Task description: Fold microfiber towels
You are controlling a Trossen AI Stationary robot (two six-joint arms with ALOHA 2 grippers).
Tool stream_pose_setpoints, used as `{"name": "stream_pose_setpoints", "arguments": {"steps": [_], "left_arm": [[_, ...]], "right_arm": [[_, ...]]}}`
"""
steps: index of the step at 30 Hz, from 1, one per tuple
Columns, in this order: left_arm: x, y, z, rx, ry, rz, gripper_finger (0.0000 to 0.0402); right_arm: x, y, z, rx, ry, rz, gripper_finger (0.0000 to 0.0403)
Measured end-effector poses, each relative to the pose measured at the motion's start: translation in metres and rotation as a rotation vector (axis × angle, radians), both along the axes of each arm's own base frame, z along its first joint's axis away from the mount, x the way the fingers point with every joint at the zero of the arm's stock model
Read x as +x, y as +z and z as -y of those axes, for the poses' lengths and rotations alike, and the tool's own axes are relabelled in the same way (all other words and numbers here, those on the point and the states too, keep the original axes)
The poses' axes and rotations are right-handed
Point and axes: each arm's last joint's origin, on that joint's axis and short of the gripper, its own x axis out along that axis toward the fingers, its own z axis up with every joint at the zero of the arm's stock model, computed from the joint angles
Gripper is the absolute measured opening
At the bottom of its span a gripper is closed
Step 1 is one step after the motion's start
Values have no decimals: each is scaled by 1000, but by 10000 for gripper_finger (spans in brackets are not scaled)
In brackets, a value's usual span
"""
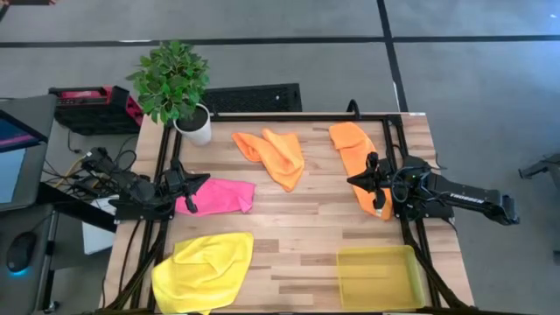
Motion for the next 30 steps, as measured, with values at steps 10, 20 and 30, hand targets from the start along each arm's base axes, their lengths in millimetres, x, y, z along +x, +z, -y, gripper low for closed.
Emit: {"name": "stream_pose_setpoints", "arguments": {"steps": [10,20,30], "left_arm": [[1,1,1,-64,-47,33,0],[-3,38,-4,4,4,145,0],[15,115,-3,119,172,-29,0]], "right_arm": [[0,0,0,0,0,1,33],[0,0,0,0,0,1,32],[0,0,0,0,0,1,31]]}}
